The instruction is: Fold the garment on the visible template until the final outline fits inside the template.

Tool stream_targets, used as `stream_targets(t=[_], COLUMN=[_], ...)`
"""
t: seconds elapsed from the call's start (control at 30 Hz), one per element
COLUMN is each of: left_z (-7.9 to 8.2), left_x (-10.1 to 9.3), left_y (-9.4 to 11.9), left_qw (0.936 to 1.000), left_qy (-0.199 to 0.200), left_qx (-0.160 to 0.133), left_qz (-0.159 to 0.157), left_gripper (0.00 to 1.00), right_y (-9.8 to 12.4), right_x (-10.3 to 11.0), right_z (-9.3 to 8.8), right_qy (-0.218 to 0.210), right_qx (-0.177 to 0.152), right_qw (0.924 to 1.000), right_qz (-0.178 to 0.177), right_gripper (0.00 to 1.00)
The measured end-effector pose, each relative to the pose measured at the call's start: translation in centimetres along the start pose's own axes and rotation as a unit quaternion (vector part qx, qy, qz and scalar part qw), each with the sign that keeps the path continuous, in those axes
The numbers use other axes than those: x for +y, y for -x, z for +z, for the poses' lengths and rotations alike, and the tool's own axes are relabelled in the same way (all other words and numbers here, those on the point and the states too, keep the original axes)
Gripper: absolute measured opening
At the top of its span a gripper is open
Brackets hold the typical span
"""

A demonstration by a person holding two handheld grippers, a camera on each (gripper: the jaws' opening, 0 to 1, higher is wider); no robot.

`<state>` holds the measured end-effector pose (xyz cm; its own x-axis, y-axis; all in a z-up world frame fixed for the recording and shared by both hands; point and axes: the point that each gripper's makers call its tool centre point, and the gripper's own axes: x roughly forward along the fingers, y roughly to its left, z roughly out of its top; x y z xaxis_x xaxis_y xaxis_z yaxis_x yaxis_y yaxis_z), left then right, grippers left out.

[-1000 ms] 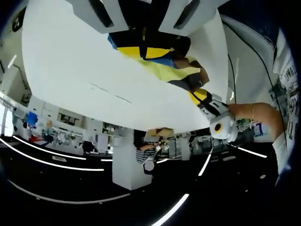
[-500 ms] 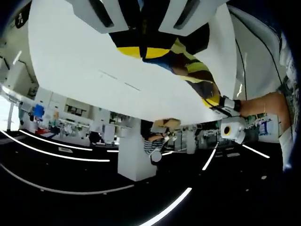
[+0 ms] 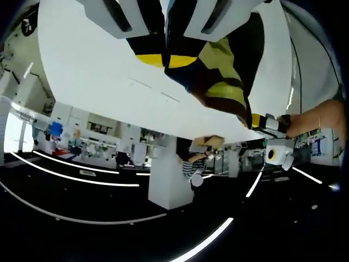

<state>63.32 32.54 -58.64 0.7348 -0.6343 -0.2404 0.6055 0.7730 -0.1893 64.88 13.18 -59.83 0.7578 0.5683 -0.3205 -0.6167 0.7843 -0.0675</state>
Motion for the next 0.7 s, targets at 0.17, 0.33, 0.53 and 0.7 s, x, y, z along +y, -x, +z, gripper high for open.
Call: stream_targets(t=[0.17, 0.33, 0.53, 0.7], left_z=[0.3, 0.3, 0.2, -1.1], left_x=[1.1, 2.8, 5.4, 8.1], left_y=[-1.8, -4.1, -7.0, -9.6], left_qw=[0.9996, 0.9984, 0.9954, 0.9914], left_qy=[0.009, 0.011, 0.022, 0.032], left_qx=[0.005, 0.007, 0.001, 0.008], left_qz=[0.026, 0.056, 0.093, 0.127], left_gripper=[0.00, 0.00, 0.00, 0.00], right_y=[-1.7, -4.0, -7.2, -10.0], right_x=[-1.8, -3.8, -5.6, -7.2], right_z=[0.2, -0.1, -0.6, -2.1], right_qy=[-0.010, -0.028, -0.024, -0.023], right_qx=[-0.004, -0.002, 0.005, 0.022], right_qw=[0.9996, 0.9983, 0.9971, 0.9954], right_qz=[-0.025, -0.051, -0.072, -0.090], right_gripper=[0.00, 0.00, 0.00, 0.00])
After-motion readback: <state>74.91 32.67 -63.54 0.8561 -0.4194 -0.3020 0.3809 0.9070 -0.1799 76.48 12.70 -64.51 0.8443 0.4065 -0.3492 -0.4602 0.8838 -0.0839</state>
